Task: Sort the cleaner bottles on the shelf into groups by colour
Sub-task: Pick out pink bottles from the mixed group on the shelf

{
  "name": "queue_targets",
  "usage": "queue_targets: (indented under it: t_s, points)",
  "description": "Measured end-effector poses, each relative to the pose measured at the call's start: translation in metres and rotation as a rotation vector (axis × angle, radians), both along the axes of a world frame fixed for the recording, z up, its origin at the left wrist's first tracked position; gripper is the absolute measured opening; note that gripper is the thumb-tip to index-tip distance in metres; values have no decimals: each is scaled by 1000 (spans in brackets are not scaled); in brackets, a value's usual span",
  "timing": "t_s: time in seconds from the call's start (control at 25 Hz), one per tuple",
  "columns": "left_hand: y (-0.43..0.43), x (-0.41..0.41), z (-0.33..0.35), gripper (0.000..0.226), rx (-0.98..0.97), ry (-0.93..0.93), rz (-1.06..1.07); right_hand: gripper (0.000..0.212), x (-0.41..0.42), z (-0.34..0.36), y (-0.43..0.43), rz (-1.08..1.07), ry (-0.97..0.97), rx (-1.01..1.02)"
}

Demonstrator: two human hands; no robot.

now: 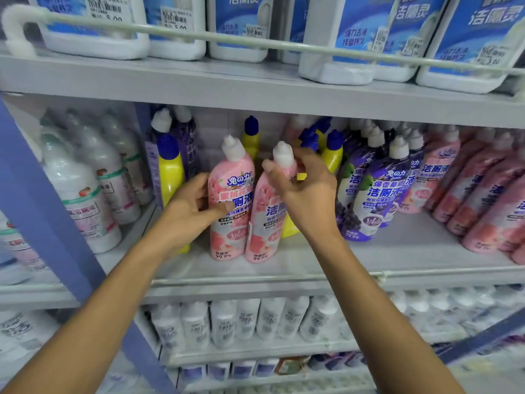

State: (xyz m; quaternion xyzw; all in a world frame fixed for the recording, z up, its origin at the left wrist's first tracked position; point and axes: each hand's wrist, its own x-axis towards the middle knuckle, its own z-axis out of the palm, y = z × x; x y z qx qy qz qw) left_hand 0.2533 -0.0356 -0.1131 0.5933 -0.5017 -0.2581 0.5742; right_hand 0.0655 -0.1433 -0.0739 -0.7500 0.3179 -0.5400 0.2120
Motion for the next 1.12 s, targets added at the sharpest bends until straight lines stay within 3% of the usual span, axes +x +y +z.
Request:
queue_targets:
  t_s: [0.16,0.32,0.48,0.8,1.12]
  points:
    - [4,-13,-23,52,-21,10,106,103,2,-39,20,101,72,144]
    - [4,-18,-22,52,-27,48,63,90,-9,-59,16,193,-32,311]
    - [6,-39,-20,52,-26,61,9,104,-37,-73,15,275,-14,344]
    - [-58,-152,-31,69,-37,96,-104,112,-156,-85,-25,25,-9,281]
    - [-156,-286,-31,50,-37,62,-175,114,-287,-81,-115,-251,-17,279]
